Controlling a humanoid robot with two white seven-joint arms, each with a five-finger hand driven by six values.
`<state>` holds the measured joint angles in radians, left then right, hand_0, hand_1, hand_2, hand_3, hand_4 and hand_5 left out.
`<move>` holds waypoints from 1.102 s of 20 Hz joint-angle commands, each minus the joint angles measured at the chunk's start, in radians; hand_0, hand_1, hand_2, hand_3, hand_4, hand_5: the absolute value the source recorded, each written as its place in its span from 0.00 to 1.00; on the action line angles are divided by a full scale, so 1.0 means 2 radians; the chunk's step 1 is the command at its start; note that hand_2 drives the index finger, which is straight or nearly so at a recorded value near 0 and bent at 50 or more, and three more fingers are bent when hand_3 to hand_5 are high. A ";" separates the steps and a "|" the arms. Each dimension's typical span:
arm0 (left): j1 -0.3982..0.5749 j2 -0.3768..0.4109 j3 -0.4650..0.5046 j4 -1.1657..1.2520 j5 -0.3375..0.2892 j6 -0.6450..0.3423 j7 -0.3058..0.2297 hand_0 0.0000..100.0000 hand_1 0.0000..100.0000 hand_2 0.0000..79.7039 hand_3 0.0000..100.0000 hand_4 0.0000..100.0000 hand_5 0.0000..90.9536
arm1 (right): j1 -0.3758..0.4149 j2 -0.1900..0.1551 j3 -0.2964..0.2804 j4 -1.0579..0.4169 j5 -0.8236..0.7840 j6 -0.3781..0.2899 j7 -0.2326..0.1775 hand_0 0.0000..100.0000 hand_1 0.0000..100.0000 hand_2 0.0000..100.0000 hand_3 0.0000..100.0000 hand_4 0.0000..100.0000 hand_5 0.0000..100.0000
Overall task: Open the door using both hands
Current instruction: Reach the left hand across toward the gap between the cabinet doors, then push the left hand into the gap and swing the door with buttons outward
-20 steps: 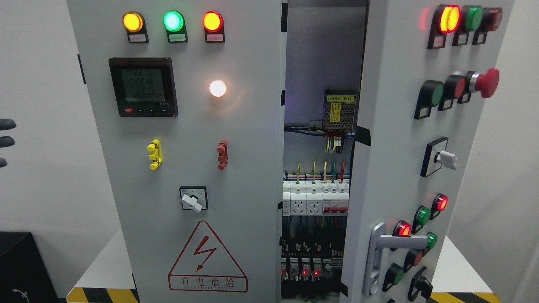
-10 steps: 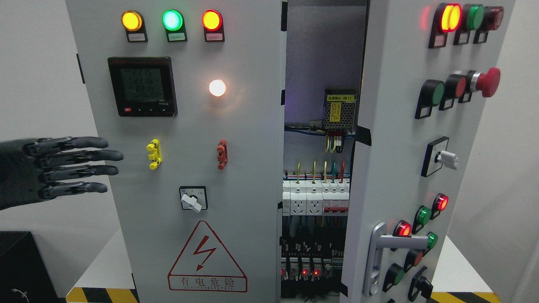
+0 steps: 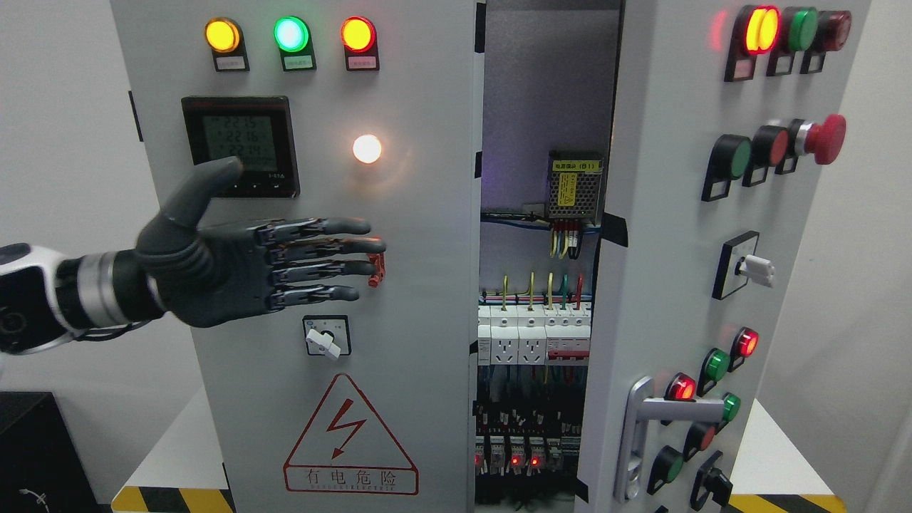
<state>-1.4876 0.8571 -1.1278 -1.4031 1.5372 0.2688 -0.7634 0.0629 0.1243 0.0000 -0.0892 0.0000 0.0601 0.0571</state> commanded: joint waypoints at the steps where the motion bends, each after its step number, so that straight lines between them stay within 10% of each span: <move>1: -0.007 -0.163 0.035 -0.042 -0.001 0.027 0.027 0.00 0.00 0.00 0.00 0.00 0.00 | 0.000 0.000 0.015 0.000 -0.009 0.000 0.000 0.00 0.00 0.00 0.00 0.00 0.00; 15: -0.006 -0.320 0.075 -0.042 -0.042 0.071 0.117 0.00 0.00 0.00 0.00 0.00 0.00 | 0.000 0.000 0.015 0.000 -0.009 0.000 0.000 0.00 0.00 0.00 0.00 0.00 0.00; 22: -0.007 -0.395 0.075 -0.057 -0.064 0.073 0.246 0.00 0.00 0.00 0.00 0.00 0.00 | 0.000 0.000 0.015 -0.001 -0.009 0.000 0.000 0.00 0.00 0.00 0.00 0.00 0.00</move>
<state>-1.5006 0.3091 -1.0061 -1.4817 1.4483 0.4129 -0.3632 0.0629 0.1243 0.0000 -0.0892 0.0000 0.0600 0.0571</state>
